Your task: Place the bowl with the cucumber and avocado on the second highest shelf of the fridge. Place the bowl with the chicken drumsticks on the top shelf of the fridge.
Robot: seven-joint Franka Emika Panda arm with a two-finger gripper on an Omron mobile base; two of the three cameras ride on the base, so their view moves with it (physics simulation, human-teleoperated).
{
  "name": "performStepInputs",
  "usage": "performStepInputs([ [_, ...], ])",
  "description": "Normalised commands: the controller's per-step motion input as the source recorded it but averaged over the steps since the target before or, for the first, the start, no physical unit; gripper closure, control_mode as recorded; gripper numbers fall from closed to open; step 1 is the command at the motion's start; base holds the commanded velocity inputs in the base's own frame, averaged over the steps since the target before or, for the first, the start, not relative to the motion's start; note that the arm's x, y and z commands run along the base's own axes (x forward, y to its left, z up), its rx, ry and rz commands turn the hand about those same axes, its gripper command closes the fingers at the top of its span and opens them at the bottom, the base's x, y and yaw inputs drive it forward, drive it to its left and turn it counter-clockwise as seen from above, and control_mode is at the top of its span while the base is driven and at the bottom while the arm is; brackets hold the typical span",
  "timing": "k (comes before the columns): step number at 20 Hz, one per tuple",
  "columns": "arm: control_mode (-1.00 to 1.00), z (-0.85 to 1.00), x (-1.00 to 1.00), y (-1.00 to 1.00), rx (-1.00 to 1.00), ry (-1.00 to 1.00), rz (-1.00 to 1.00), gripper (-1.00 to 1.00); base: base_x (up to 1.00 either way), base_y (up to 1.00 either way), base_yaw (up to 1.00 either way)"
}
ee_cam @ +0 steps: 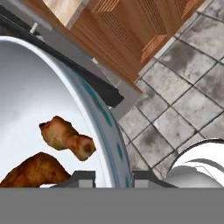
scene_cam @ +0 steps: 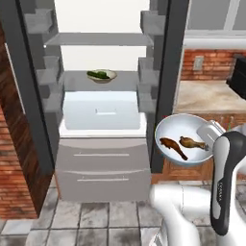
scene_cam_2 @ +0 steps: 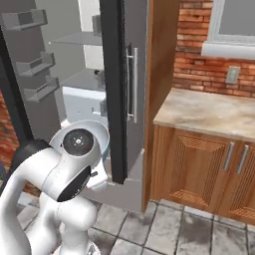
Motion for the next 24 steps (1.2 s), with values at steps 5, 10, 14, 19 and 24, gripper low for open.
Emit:
performStepInputs([
  [5,1.00,0.00,0.00,0.00,0.00,0.00,0.00,1.00,0.74,1.00,0.08],
  [10,1.00,0.00,0.00,0.00,0.00,0.00,0.00,1.00,1.00,0.96,-0.15],
  [14,1.00,0.00,0.00,0.00,0.00,0.00,0.00,1.00,0.89,0.52,-0.16],
  [19,1.00,0.00,0.00,0.00,0.00,0.00,0.00,1.00,0.60,0.00,-0.17],
  [24,1.00,0.00,0.00,0.00,0.00,0.00,0.00,1.00,0.49,-0.08,-0.19],
])
